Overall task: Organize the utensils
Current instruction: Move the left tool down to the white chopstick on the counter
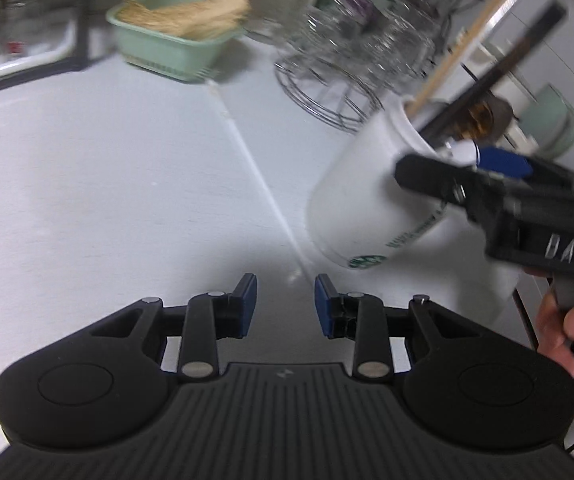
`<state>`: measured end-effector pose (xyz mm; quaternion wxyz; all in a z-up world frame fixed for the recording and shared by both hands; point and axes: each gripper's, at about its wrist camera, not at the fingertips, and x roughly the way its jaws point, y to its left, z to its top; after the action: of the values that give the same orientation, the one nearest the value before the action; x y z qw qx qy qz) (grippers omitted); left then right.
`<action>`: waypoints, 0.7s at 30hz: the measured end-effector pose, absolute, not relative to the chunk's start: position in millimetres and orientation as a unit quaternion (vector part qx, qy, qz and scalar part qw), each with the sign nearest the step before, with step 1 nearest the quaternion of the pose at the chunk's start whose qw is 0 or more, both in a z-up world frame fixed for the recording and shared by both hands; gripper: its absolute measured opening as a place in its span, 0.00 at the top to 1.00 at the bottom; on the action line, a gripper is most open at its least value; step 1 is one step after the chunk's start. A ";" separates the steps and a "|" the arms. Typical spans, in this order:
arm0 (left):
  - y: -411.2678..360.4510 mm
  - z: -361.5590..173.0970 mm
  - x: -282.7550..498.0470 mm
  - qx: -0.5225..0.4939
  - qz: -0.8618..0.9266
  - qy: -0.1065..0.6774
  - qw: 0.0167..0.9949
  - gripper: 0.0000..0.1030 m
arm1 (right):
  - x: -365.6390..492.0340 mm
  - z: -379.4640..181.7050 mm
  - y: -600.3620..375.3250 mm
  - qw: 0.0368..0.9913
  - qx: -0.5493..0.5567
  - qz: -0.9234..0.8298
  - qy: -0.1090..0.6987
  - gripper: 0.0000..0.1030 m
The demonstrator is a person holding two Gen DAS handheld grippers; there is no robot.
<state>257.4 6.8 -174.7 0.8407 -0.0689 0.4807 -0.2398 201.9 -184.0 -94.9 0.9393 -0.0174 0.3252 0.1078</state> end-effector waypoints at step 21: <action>-41.8 -194.8 273.4 -0.007 -0.221 0.454 0.863 0.75 | 221.1 -101.9 -184.8 0.924 -0.025 0.110 0.366 0.15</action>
<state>273.4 -41.8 -194.8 0.8632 -0.0071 0.4540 -0.2207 221.1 -184.8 -101.9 0.9238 -0.0245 0.3660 0.1101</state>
